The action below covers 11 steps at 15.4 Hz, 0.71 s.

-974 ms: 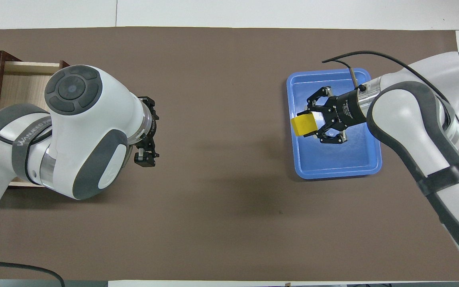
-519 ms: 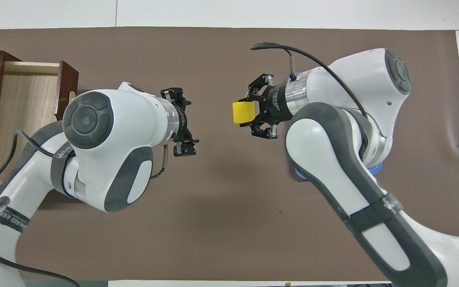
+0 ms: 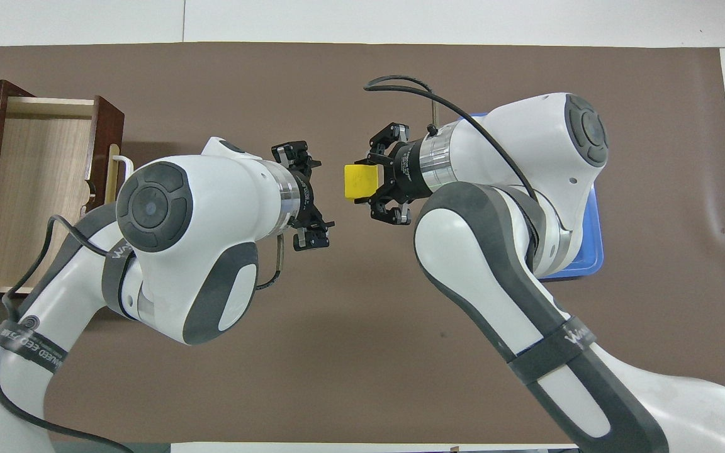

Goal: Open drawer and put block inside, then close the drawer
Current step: 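Lift the yellow block with the right gripper toward the left gripper, then grasp the block with the left gripper while the right gripper releases it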

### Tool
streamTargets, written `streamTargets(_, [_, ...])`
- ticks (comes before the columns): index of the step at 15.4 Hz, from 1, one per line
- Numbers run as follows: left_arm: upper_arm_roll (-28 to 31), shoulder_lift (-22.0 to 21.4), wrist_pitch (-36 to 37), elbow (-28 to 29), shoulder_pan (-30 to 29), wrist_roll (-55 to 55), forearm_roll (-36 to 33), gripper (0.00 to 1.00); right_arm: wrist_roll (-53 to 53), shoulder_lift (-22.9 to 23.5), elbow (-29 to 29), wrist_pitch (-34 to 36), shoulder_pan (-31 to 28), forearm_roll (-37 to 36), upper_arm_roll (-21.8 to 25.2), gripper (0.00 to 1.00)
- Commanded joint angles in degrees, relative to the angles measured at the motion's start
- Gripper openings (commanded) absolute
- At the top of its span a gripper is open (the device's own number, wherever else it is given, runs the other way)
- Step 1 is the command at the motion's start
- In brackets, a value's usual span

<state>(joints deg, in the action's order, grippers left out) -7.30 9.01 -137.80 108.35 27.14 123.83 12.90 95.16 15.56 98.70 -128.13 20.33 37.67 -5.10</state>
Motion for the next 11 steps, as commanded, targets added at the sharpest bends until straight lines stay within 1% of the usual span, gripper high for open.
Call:
streamTargets(1, [0.62,1.53,-2.03,-2.52,-0.33,0.01,3.44,1.0,0.55,0.43,-0.87,0.34,-0.73,1.44,-0.26,0.0])
streamTargets(6, [0.54,1.89,-3.17,-2.09,1.59,-1.74,3.45,1.0,1.34,0.43,-0.87,0.52,-0.46,1.44,-0.17,0.0])
streamTargets(9, [0.54,3.12,-6.24,-2.27,2.82,-2.28,3.45,1.0,1.43,0.43,-0.87,0.52,-0.46,1.53,-0.26,0.0])
streamTargets(11, [0.54,3.56,-6.6,-2.27,3.44,-2.28,3.45,1.0,1.52,0.43,-0.87,0.6,-0.46,1.53,-0.26,0.0])
